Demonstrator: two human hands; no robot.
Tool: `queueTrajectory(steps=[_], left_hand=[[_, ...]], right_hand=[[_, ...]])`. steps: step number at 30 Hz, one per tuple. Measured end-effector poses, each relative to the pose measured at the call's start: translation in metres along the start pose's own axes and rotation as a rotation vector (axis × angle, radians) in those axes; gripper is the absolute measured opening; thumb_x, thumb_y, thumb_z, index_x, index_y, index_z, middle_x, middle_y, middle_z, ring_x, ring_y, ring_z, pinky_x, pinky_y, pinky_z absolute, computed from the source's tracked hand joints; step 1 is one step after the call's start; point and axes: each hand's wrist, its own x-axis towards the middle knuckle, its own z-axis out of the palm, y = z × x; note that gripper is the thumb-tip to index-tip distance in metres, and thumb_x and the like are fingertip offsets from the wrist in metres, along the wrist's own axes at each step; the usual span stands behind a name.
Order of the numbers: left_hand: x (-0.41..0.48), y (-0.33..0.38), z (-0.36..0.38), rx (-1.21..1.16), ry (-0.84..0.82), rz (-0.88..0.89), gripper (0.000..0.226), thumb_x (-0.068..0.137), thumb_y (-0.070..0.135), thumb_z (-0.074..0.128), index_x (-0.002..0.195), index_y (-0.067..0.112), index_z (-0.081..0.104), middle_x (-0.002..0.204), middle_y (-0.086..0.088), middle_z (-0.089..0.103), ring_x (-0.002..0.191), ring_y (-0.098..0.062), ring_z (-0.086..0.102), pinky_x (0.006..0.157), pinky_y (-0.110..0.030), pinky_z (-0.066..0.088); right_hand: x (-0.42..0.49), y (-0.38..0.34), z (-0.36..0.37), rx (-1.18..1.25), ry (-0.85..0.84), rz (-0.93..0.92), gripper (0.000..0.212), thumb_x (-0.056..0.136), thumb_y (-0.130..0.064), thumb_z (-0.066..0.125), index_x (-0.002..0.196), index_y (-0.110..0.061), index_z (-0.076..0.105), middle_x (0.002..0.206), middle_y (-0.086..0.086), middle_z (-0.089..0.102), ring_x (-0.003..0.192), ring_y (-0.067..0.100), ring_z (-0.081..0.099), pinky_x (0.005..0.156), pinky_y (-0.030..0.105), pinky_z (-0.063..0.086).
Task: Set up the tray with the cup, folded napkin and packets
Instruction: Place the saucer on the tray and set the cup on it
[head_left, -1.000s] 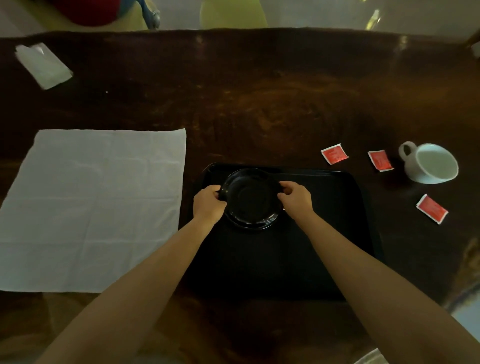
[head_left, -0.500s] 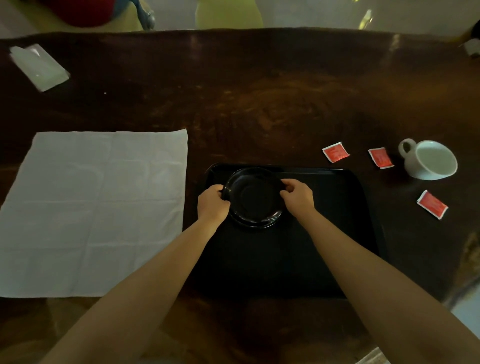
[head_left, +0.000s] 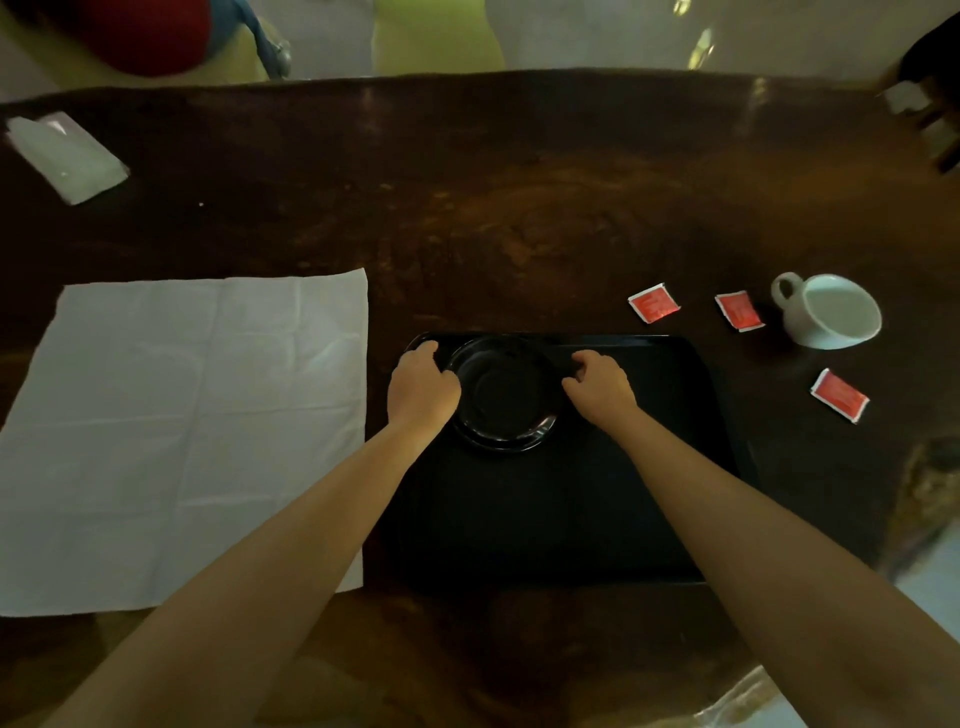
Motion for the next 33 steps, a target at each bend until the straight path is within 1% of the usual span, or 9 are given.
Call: queueTrajectory(steps=[2,4,8,10,13,19,23,29,33], left_hand=[[-0.001,0.016,-0.005,0.007,-0.038,0.075,0.051,0.091,0.016,0.05,0.14,0.018,0.035,0.143,-0.006,0.043,0.118,-0.019,0.052,0.093,-0.031,0.044],[-0.004,0.037,-0.006,0.027,-0.182,0.111,0.05,0.092,0.024,0.052,0.139,0.02,0.036,0.139,-0.003,0.047,0.1,-0.012,0.057,0.08,-0.025,0.046],[-0.007,0.072,0.011,0.178,-0.529,0.137,0.046,0.091,0.033,0.054,0.134,0.022,0.044,0.138,-0.001,0.048,0.12,-0.019,0.049,0.097,-0.033,0.043],[-0.008,0.089,0.029,0.185,-0.597,0.138,0.045,0.09,0.034,0.054,0.133,0.023,0.046,0.138,0.0,0.048,0.122,-0.018,0.048,0.092,-0.03,0.043],[-0.009,0.116,0.068,0.239,-0.623,0.183,0.044,0.089,0.035,0.055,0.131,0.023,0.047,0.135,-0.001,0.051,0.119,-0.016,0.05,0.085,-0.027,0.042],[-0.014,0.184,0.146,0.396,-0.663,0.3,0.048,0.089,0.037,0.053,0.133,0.022,0.044,0.135,-0.003,0.047,0.112,-0.015,0.05,0.09,-0.03,0.044],[-0.013,0.228,0.188,0.504,-0.651,0.358,0.049,0.089,0.036,0.053,0.134,0.019,0.044,0.142,-0.004,0.042,0.129,-0.02,0.04,0.104,-0.034,0.032],[0.005,0.266,0.23,0.616,-0.665,0.384,0.053,0.089,0.037,0.053,0.137,0.019,0.041,0.143,-0.005,0.042,0.132,-0.021,0.038,0.107,-0.033,0.029],[0.023,0.279,0.245,0.79,-0.685,0.401,0.055,0.09,0.038,0.052,0.139,0.019,0.036,0.145,-0.007,0.039,0.133,-0.023,0.037,0.107,-0.035,0.03]], right_hand=[[-0.006,0.003,-0.015,-0.136,-0.063,0.022,0.06,0.088,-0.029,0.058,0.141,-0.013,0.033,0.138,0.016,0.043,0.126,0.033,0.041,0.099,0.043,0.041],[-0.016,0.011,-0.032,-0.221,-0.102,0.058,0.067,0.088,-0.035,0.058,0.143,-0.014,0.027,0.144,0.016,0.036,0.133,0.036,0.03,0.105,0.046,0.033],[-0.032,0.04,-0.07,-0.252,-0.197,0.093,0.071,0.087,-0.041,0.057,0.145,-0.017,0.023,0.15,0.014,0.028,0.138,0.036,0.023,0.11,0.048,0.028],[-0.034,0.058,-0.091,-0.26,-0.214,0.11,0.071,0.088,-0.041,0.057,0.145,-0.018,0.023,0.15,0.013,0.029,0.138,0.035,0.023,0.11,0.048,0.029],[-0.035,0.095,-0.116,-0.242,-0.192,0.128,0.069,0.088,-0.04,0.057,0.144,-0.018,0.025,0.147,0.013,0.031,0.136,0.035,0.026,0.109,0.047,0.032],[-0.029,0.177,-0.163,-0.242,-0.155,0.175,0.072,0.086,-0.041,0.059,0.144,-0.014,0.026,0.146,0.016,0.035,0.134,0.035,0.032,0.108,0.048,0.033],[-0.022,0.217,-0.195,-0.234,-0.131,0.165,0.07,0.086,-0.039,0.06,0.142,-0.01,0.03,0.145,0.014,0.039,0.132,0.033,0.036,0.109,0.041,0.032],[0.009,0.262,-0.225,-0.295,-0.134,0.172,0.067,0.079,-0.047,0.061,0.133,-0.015,0.037,0.132,0.015,0.047,0.121,0.035,0.042,0.101,0.047,0.036],[0.027,0.273,-0.237,-0.325,-0.175,0.157,0.073,0.079,-0.045,0.064,0.138,-0.014,0.033,0.136,0.015,0.043,0.125,0.036,0.038,0.103,0.048,0.035]])
